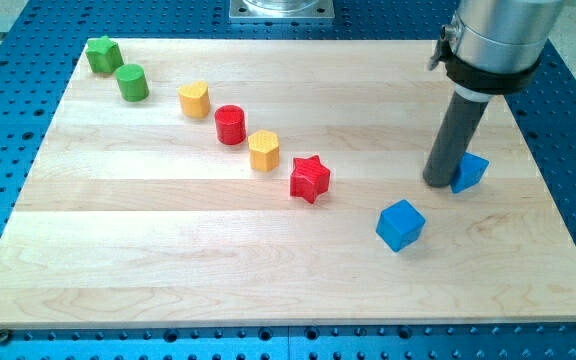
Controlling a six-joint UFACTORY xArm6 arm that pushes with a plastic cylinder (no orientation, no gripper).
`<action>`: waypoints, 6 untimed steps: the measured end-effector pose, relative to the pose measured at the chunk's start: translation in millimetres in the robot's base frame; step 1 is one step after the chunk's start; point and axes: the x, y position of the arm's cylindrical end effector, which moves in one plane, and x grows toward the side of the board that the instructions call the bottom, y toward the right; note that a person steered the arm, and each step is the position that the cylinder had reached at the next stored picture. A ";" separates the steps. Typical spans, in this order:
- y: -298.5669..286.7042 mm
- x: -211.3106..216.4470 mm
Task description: Move the blue triangle top right to the blue cube
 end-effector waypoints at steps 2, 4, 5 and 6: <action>10.7 46.9; 30.5 -15.8; 38.5 -9.9; 58.7 14.7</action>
